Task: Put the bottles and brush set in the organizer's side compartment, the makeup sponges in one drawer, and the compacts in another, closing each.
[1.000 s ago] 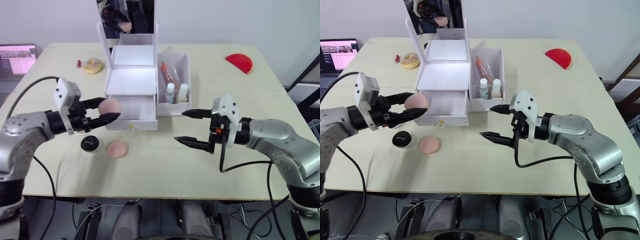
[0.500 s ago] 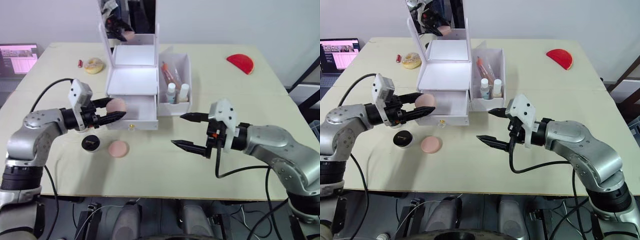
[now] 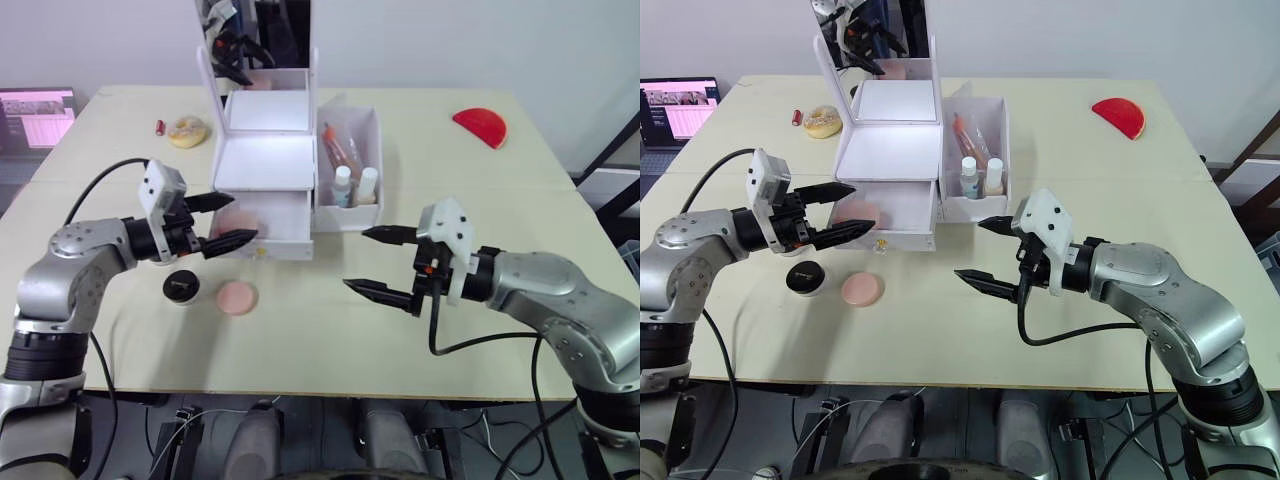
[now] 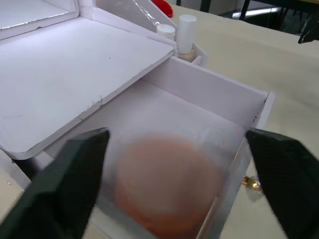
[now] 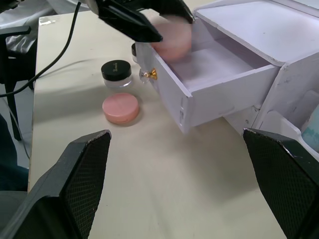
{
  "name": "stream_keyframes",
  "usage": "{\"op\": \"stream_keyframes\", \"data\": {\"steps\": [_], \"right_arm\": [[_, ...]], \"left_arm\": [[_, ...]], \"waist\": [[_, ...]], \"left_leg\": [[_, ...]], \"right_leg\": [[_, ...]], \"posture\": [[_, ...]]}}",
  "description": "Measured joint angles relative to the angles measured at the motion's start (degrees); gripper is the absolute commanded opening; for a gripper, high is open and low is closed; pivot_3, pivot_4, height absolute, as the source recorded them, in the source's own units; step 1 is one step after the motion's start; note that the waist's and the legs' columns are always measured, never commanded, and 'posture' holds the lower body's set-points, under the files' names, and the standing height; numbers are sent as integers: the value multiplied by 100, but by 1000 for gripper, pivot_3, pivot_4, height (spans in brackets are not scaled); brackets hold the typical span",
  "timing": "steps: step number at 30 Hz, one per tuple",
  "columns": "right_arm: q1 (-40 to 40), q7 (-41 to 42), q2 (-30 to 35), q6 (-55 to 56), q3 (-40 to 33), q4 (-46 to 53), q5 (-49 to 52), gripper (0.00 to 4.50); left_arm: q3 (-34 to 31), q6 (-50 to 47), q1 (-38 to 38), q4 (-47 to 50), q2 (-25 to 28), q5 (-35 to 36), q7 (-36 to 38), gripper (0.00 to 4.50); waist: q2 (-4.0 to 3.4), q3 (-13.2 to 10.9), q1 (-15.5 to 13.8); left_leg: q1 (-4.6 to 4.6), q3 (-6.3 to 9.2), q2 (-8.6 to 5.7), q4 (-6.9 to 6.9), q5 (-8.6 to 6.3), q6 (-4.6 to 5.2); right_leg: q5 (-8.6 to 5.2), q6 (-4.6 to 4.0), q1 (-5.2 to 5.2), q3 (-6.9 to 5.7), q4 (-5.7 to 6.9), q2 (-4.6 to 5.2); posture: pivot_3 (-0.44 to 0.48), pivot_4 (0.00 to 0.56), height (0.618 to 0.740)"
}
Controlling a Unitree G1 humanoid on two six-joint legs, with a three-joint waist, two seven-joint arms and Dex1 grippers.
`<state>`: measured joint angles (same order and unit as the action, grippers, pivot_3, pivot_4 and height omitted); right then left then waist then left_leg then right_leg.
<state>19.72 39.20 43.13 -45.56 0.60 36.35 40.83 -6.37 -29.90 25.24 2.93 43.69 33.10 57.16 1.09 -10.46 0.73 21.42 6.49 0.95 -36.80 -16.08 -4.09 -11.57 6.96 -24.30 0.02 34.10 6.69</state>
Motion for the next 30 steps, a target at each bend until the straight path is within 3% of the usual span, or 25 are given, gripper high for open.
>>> {"op": "stream_keyframes", "data": {"steps": [9, 15, 19, 24, 30], "right_arm": [[0, -11, -20, 0, 0, 0, -4, 4500], [-12, -12, -18, 2, -11, 0, 2, 4500], [-157, 55, 117, 7, -365, -24, 30, 4500], [-374, 194, 321, 4, -844, -179, 142, 4500], [-1394, 827, 788, 298, -1709, -783, 5, 4500]], "left_arm": [[-48, -127, 37, -2, 0, 18, -1, 4470], [-477, -574, -61, 259, 176, 394, 9, 4470], [-1323, -947, -757, 745, 744, 772, 58, 4470], [-2154, -980, -1709, 686, 1227, 756, 273, 4470], [-3165, -105, -2914, -970, 1738, -33, 827, 4470]], "waist": [[0, 0, 2], [1, -1, 25], [0, -1, 32], [3, -2, 4], [2, -2, -5]], "left_leg": [[0, 0, 0, 0, 0, 0], [2, 1, 0, 0, 0, 0], [1, 0, 0, 4, 0, 0], [1, 0, 0, 4, 0, 0], [3, -1, 0, 7, -1, 0]], "right_leg": [[0, 0, 0, 0, 0, 0], [-1, 2, -1, 0, -1, 0], [-7, 8, -2, 1, -1, 0], [-7, 5, -2, 1, -3, 1], [-16, 5, -6, 0, -6, 2]], "posture": [[0, 150, 739], [0, 150, 739], [0, 150, 739], [0, 150, 739], [0, 150, 739]]}}
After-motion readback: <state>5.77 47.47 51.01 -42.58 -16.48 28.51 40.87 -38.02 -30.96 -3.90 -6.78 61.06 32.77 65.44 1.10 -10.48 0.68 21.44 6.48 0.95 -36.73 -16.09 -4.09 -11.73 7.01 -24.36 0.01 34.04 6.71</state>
